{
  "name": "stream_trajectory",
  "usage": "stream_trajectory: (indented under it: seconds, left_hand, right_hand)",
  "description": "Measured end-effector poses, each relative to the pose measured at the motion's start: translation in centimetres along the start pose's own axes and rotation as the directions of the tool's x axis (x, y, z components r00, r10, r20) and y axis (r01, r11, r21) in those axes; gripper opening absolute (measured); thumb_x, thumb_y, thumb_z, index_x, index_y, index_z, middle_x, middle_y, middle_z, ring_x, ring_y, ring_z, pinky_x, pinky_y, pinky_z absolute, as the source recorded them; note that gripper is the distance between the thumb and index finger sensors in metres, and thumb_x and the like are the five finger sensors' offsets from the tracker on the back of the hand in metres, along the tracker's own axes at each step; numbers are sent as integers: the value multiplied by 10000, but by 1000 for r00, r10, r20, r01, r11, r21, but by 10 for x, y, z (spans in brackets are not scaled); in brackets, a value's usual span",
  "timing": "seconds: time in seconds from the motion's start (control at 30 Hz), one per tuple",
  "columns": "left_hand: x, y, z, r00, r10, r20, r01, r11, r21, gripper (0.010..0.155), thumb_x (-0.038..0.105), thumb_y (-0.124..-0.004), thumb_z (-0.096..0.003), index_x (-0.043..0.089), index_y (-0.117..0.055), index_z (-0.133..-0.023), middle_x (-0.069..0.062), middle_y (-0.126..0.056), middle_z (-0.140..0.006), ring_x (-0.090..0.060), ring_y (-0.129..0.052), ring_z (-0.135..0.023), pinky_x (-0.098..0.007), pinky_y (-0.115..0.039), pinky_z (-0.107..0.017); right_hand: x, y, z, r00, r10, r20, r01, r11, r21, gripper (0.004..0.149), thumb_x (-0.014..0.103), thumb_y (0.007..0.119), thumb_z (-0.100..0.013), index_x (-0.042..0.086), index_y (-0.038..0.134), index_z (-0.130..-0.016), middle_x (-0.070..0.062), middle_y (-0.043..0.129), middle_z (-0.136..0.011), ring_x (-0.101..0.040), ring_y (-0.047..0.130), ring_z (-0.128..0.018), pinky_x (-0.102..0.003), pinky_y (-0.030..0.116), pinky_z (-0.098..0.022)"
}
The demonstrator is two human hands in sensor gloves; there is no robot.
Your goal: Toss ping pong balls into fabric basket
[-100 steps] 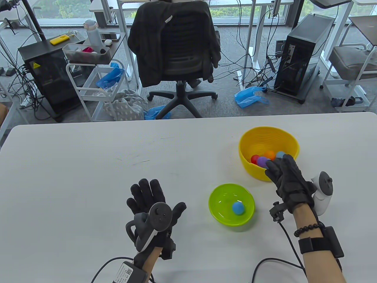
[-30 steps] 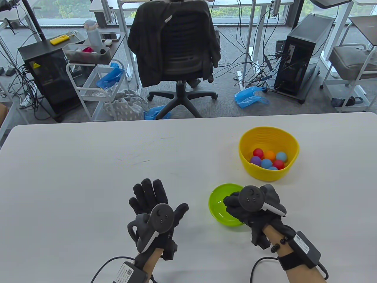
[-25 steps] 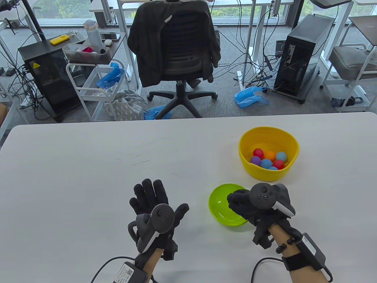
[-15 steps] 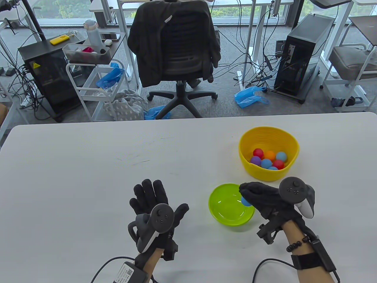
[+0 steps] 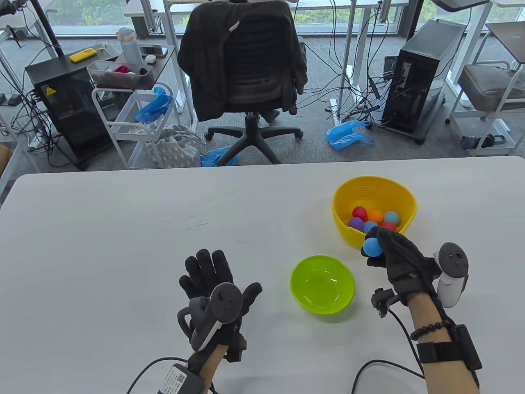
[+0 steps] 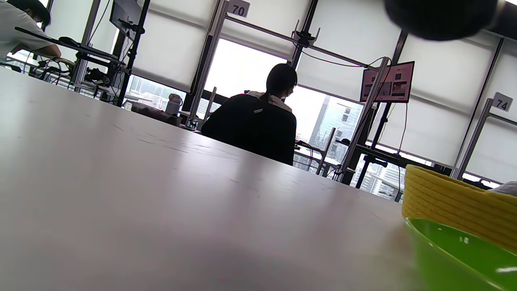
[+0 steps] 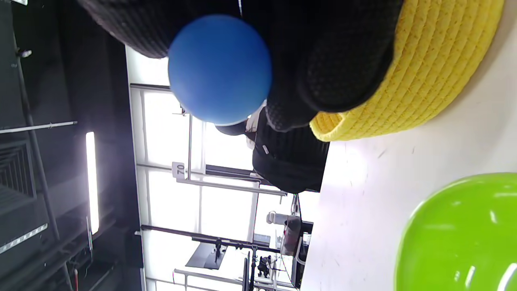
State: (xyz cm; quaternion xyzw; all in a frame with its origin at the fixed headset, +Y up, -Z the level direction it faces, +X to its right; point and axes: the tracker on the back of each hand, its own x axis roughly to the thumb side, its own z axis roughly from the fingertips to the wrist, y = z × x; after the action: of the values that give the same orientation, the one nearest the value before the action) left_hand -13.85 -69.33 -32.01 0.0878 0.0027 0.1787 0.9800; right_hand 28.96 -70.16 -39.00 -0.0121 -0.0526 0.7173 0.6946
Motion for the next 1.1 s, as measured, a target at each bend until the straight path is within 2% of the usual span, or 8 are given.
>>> stream_trajectory:
  seconds: [0.27, 0.37, 0.43, 0.5, 0.7, 0.87, 1.0, 1.1]
  left_hand:
    - [0, 1, 0, 1000, -17, -13, 17, 1000, 5, 1064, 644, -732, -426, 73, -197, -1147, -236, -28, -1193, -541, -17, -1057, -763, -122, -712]
    - [0, 1, 0, 1000, -25, -18, 26, 1000, 4, 1065, 644, -731, -427, 71, -196, -1147, -236, -28, -1193, -541, -18, -1057, -763, -122, -712]
    - [0, 1, 0, 999, -28, -21, 28, 1000, 4, 1065, 644, -732, -427, 73, -194, -1147, -236, -27, -1193, -541, -16, -1057, -763, -121, -712]
    - [0, 1, 0, 999, -36, -23, 36, 999, 2, 1064, 644, -731, -428, 72, -194, -1147, -236, -26, -1193, -540, -15, -1057, -763, -121, -713]
    - [0, 0, -1, 999, -41, -30, 41, 999, -3, 1062, 644, -729, -430, 73, -192, -1147, -235, -26, -1193, -540, -15, -1057, -763, -121, -712]
    - [-1, 0, -1, 999, -30, -45, 30, 1000, -7, 1060, 639, -726, -436, 70, -179, -1143, -233, -23, -1192, -539, -11, -1056, -761, -118, -714]
    - [-1, 1, -2, 999, -23, -46, 23, 1000, -12, 1059, 637, -726, -438, 71, -175, -1143, -231, -21, -1191, -538, -9, -1055, -760, -118, -714]
    - [-2, 1, -2, 999, -18, -41, 18, 1000, -17, 1051, 638, -722, -441, 79, -179, -1145, -233, -20, -1191, -538, -8, -1055, -761, -117, -714]
  right_hand:
    - [-11, -12, -11, 983, -169, -75, 164, 984, -71, 484, 460, 698, -625, 154, 699, -1001, -198, 744, -1004, -310, 971, -738, -396, 903, -539]
    - [-11, -12, -17, 971, -229, -67, 228, 973, -26, 681, 482, 633, -642, 64, 405, -1129, -300, 522, -1092, -400, 809, -905, -451, 803, -673]
    - [-10, -11, -21, 953, -298, -57, 299, 954, 14, 802, 500, 590, -653, 6, 179, -1132, -367, 332, -1108, -461, 644, -989, -495, 690, -733]
    - [-8, -12, -24, 942, -331, -46, 333, 942, 38, 848, 506, 564, -656, -22, 77, -1106, -409, 232, -1091, -508, 547, -1006, -530, 628, -744]
    - [-6, -15, -23, 947, -320, -13, 320, 946, 48, 818, 490, 544, -658, -25, 99, -1111, -417, 200, -1086, -539, 512, -1001, -559, 597, -740]
    - [1, -21, -14, 963, -268, 36, 269, 963, -13, 772, 469, 563, -650, -2, 183, -1129, -393, 254, -1102, -540, 547, -986, -570, 605, -722]
    - [9, -28, 0, 989, -119, 89, 125, 990, -64, 720, 452, 586, -642, 27, 286, -1141, -359, 335, -1121, -535, 599, -968, -583, 619, -703]
    - [17, -34, 11, 985, 100, 139, -79, 986, -145, 664, 433, 623, -625, 44, 427, -1125, -340, 428, -1116, -535, 659, -933, -593, 647, -672]
